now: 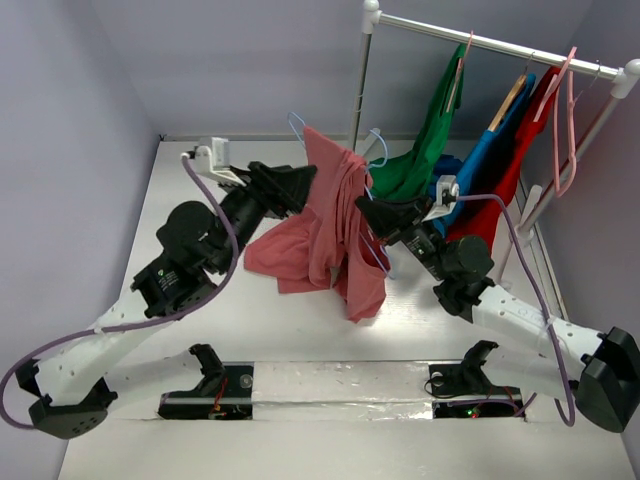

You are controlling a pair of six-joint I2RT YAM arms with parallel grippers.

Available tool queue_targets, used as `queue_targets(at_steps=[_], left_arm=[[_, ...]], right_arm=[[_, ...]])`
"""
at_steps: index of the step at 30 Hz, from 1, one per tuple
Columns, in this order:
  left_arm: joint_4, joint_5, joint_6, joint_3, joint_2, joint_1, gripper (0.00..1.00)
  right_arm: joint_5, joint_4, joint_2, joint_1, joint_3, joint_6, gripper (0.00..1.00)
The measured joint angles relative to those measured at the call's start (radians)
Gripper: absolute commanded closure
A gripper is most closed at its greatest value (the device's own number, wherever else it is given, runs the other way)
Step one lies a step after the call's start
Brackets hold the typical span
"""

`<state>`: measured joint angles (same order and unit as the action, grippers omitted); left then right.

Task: Place the t-shirt on the hanger

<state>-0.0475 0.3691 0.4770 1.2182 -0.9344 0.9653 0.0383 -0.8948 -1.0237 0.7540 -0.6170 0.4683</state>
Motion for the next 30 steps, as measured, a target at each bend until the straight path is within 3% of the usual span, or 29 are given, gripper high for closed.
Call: queue_targets(at_steps=[5, 13, 19, 27, 30], left_arm=[[-0.049, -0.012, 0.045, 0.004, -0.066, -0.139, 0.37], [-0.097, -0.129, 0.155, 0.02, -0.282, -0.156, 0.33], [-0.164, -0.162, 0.224, 0.011, -0.306, -0.161, 0.33], [-0.257, -0.208, 0.283, -0.045, -0.308, -0.162, 0.43], [-0.274, -0.213, 0.3, -0.069, -0.308, -0.163, 0.54]], right_arm=[[0.006, 0.007, 0.019, 0.0, 0.006, -0.001, 1.0], [0.036, 0.04, 0.026, 0.0, 0.005, -0.034, 1.0], [0.047, 0.072, 0.008, 0.0, -0.006, -0.069, 1.0], [0.051, 0.081, -0.026, 0.0, -0.018, -0.091, 1.0], [0.051, 0.088, -0.039, 0.0, -0.021, -0.093, 1.0]])
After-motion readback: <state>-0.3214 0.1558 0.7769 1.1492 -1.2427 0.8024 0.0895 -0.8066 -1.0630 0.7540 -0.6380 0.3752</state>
